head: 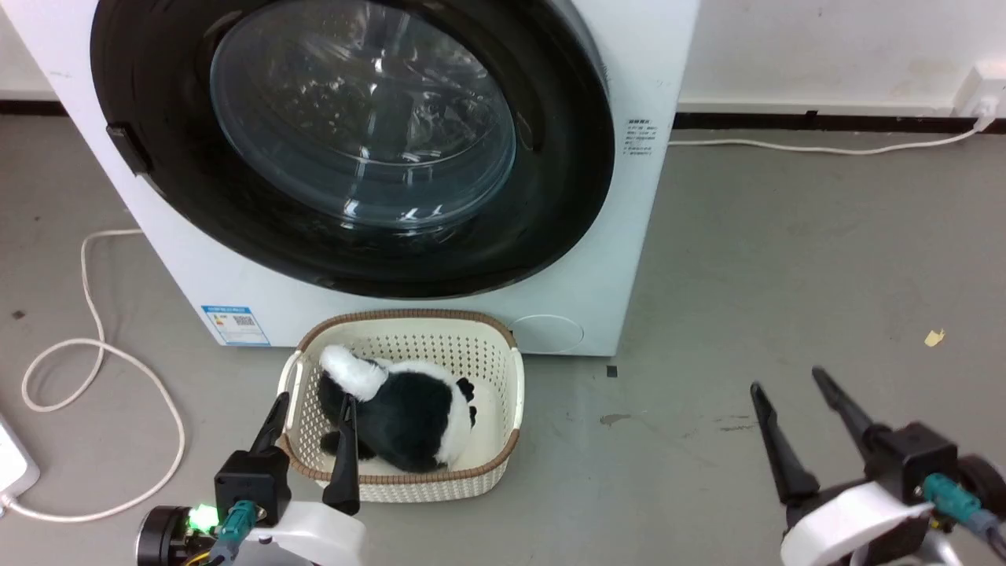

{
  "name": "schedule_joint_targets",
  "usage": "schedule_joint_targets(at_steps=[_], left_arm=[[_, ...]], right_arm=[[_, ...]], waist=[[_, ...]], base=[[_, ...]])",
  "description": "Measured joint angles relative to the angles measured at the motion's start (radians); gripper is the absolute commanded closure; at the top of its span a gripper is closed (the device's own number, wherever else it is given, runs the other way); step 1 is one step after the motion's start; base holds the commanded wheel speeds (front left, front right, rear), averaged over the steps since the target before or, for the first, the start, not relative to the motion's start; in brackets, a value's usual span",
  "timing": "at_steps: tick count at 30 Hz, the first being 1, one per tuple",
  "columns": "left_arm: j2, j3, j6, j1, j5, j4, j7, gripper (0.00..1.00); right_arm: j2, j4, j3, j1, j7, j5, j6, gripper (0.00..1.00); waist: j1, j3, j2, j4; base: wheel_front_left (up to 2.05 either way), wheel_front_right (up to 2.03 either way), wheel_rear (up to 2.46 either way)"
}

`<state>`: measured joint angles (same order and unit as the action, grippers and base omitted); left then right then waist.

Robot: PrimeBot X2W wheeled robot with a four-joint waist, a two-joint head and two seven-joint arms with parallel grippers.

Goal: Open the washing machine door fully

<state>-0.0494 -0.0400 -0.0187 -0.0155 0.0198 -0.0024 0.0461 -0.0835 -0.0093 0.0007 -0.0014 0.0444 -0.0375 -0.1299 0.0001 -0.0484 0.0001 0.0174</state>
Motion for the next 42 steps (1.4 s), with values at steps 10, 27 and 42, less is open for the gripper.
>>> schedule_joint_targets(at_steps=[10,27,42], left_arm=[[0.000,-0.024,-0.017,0.028,0.008,-0.007,0.018,0.00],[0.000,-0.060,-0.045,0.046,0.019,-0.025,0.054,0.00],[0.000,-0.116,-0.085,0.110,0.040,-0.040,0.087,0.00]], right_arm=[[-0.052,-0.006,0.008,-0.075,0.003,-0.054,0.000,0.00],[-0.083,0.011,-0.028,-0.210,-0.049,-0.250,0.000,1.00],[-0.075,0.132,-0.136,-0.497,-0.188,-0.424,0.000,1.00]], waist=[[0.0001,-0.038,0.0000,0.023],[0.0001,-0.088,0.0000,0.068],[0.0001,-0.193,0.0000,0.126]], base=[[0.00,0.00,0.00],[0.00,0.00,0.00],[0.00,0.00,0.00]])
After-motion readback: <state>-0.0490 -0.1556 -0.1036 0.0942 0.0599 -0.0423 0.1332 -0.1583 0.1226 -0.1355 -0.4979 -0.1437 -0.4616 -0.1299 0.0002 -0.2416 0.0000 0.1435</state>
